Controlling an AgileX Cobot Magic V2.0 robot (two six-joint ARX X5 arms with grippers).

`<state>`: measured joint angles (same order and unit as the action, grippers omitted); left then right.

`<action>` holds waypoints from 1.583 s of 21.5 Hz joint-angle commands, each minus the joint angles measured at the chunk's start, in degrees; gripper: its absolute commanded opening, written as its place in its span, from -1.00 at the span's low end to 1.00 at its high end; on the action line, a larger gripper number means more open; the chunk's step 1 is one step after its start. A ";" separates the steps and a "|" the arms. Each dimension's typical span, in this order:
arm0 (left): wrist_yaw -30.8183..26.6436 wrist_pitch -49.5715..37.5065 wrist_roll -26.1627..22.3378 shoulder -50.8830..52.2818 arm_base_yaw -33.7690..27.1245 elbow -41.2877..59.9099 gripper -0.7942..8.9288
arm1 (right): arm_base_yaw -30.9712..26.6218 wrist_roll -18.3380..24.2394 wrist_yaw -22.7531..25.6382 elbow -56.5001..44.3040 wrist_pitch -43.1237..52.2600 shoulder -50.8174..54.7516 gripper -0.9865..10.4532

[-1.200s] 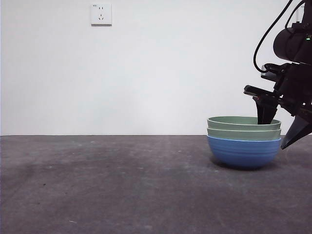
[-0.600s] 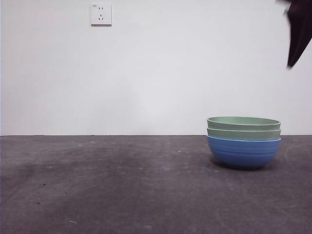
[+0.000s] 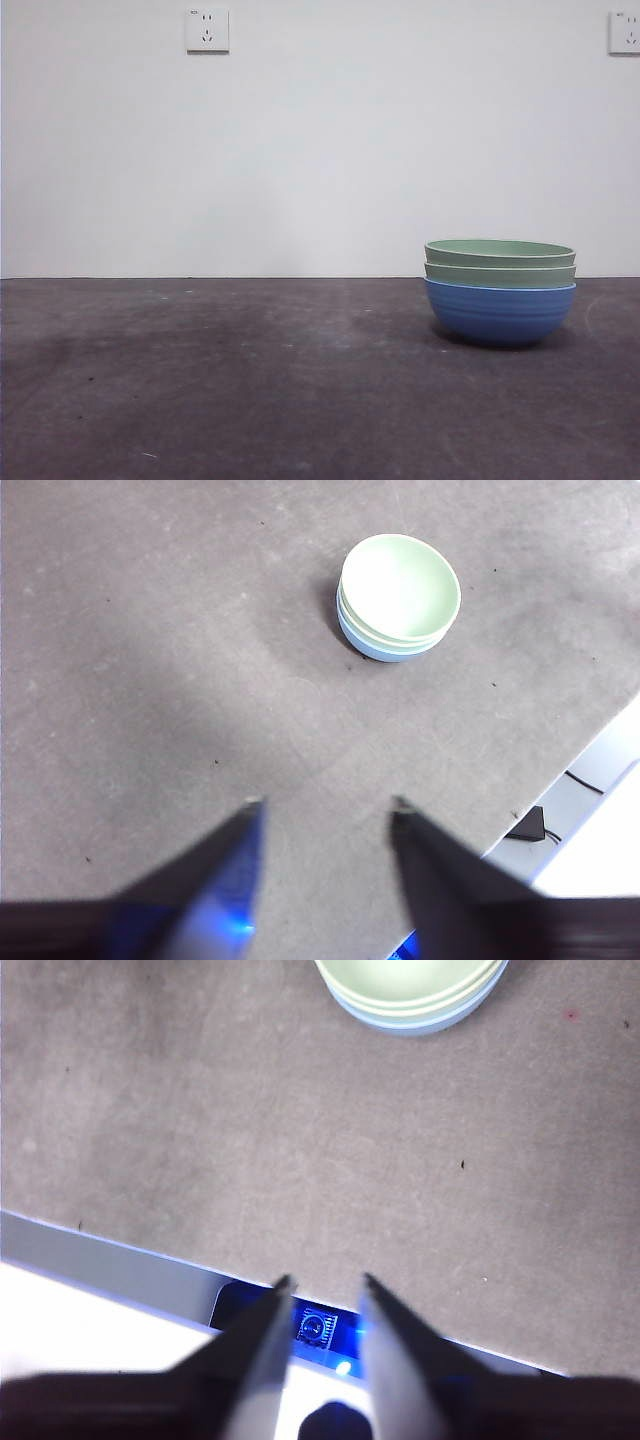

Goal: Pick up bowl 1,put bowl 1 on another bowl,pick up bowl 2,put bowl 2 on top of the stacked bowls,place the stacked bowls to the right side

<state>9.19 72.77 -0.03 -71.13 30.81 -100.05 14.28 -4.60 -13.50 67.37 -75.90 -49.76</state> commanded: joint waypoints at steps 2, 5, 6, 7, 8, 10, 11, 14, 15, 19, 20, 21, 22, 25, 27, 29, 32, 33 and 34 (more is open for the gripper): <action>0.17 0.61 -0.70 -0.04 -0.04 0.13 -0.85 | 0.13 1.27 -0.07 -0.33 0.46 0.33 -0.85; 0.02 0.57 -0.66 -0.04 -0.04 0.13 -0.85 | 0.11 0.87 -0.02 -0.33 0.52 0.26 -0.82; 0.02 0.57 -0.66 -0.04 -0.04 0.13 -0.85 | 0.11 0.83 0.00 -0.33 0.52 0.28 -0.82; 0.00 0.55 -0.66 -0.04 -0.04 0.13 -0.85 | 0.11 0.87 0.07 -0.33 0.52 0.28 -0.82; 0.00 0.55 -0.66 -0.04 -0.04 0.13 -0.85 | 0.09 0.90 0.31 -0.33 0.52 0.28 -0.82; 0.00 0.55 -0.66 -0.04 -0.04 0.13 -0.85 | 0.09 0.90 0.35 -0.33 0.52 0.26 -0.82; 0.00 0.55 -0.66 -0.04 -0.04 0.13 -0.84 | 0.09 0.90 0.35 -0.33 0.52 0.28 -0.82; 0.00 0.55 -0.66 -0.04 -0.04 0.13 -0.84 | 0.09 0.90 0.33 -0.33 0.52 0.26 -0.82; 0.00 0.55 -0.66 -0.04 -0.04 0.15 -0.85 | 0.09 0.90 0.35 -0.33 0.52 0.26 -0.82; -0.59 0.20 -0.72 0.72 -0.61 0.15 -0.84 | 0.09 0.90 0.35 -0.33 0.52 0.28 -0.82; -0.68 -0.92 -3.26 1.42 -1.51 0.17 -0.84 | 0.09 0.90 0.33 -0.33 0.52 0.28 -0.82; -0.59 -3.93 -4.74 2.71 -3.21 0.46 -0.84 | 0.09 0.90 0.33 -0.33 0.52 0.26 -0.82; -0.33 -8.76 -6.03 4.44 -5.22 1.29 -0.84 | 0.09 0.90 0.33 -0.33 0.52 0.28 -0.82; 4.09 -28.17 -8.44 13.75 -12.52 11.39 -0.84 | 0.09 0.90 0.35 -0.33 0.52 0.28 -0.82; 6.14 -40.98 -8.41 21.57 -18.21 23.21 -0.84 | 0.09 0.90 0.35 -0.33 0.52 0.26 -0.82; 4.92 -50.90 -8.72 29.53 -23.37 35.52 -0.84 | 0.09 0.90 0.33 -0.33 0.52 0.28 -0.82; 1.05 -58.38 -8.72 37.97 -27.93 48.37 -0.84 | 0.09 0.90 0.35 -0.33 0.52 0.28 -0.82; -0.09 -59.36 -8.72 40.13 -28.81 51.41 -0.84 | 0.09 0.90 0.35 -0.33 0.52 0.26 -0.82; -1.40 -60.50 -8.72 42.88 -29.79 55.25 -0.84 | 0.09 0.90 0.35 -0.33 0.52 0.26 -0.82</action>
<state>8.86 13.23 -7.97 -30.48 1.83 -49.23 14.28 -3.84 -13.30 67.37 -75.57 -49.58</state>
